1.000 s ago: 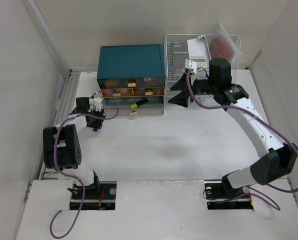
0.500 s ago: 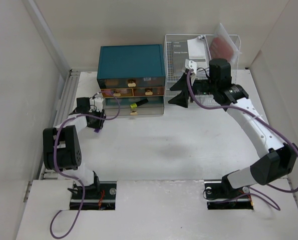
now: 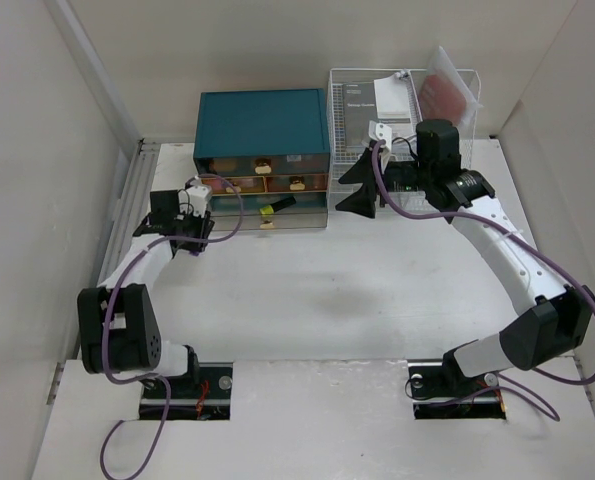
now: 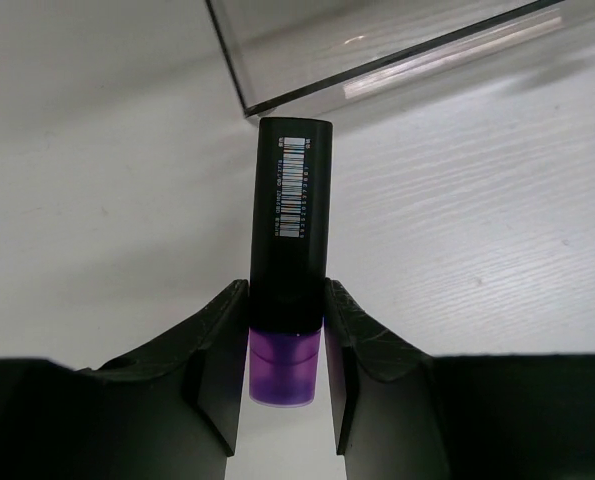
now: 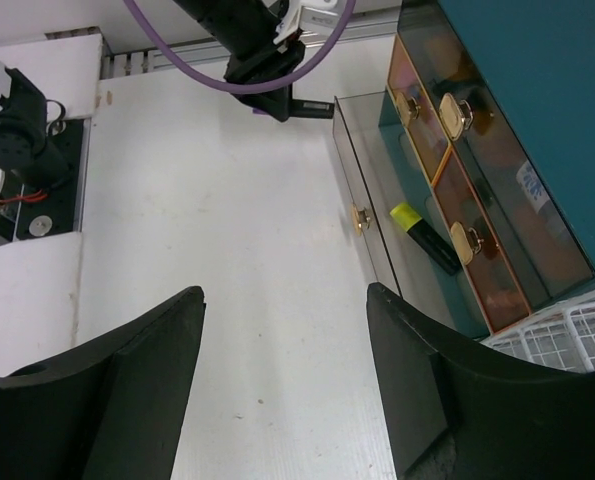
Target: Organize the desk
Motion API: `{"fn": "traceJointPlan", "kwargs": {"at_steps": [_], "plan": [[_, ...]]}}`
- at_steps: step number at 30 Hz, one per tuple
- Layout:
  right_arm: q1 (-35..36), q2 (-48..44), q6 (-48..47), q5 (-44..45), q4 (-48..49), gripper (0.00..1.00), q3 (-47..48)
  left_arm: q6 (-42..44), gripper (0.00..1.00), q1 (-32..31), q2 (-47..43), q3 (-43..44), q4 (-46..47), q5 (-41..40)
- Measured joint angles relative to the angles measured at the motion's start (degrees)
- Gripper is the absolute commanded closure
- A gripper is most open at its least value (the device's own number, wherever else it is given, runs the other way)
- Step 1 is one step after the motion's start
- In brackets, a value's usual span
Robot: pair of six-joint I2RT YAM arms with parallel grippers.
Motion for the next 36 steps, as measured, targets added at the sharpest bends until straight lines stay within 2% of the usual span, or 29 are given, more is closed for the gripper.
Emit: {"fn": "traceJointPlan", "kwargs": {"at_steps": [12, 19, 23, 27, 36], "plan": [[0.0, 0.8, 0.0, 0.0, 0.2, 0.27, 0.0, -0.9, 1.0, -2.2, -3.0, 8.9, -3.1, 4.5], [0.0, 1.9, 0.0, 0.1, 0.2, 0.27, -0.4, -0.1, 1.0, -5.9, -2.3, 14.2, -5.1, 4.9], [0.0, 1.9, -0.4, 0.1, 0.1, 0.27, -0.8, 2.1, 1.0, -8.4, 2.4, 19.1, -5.5, 3.0], [-0.4, 1.9, -0.4, 0.1, 0.2, 0.27, -0.8, 5.0, 1.0, -11.0, 5.8, 20.3, -6.0, 0.0], [-0.7, 2.8, -0.6, 0.1, 0.2, 0.26, -0.8, 13.9, 1.0, -14.6, 6.5, 20.3, -7.3, -4.9]]}}
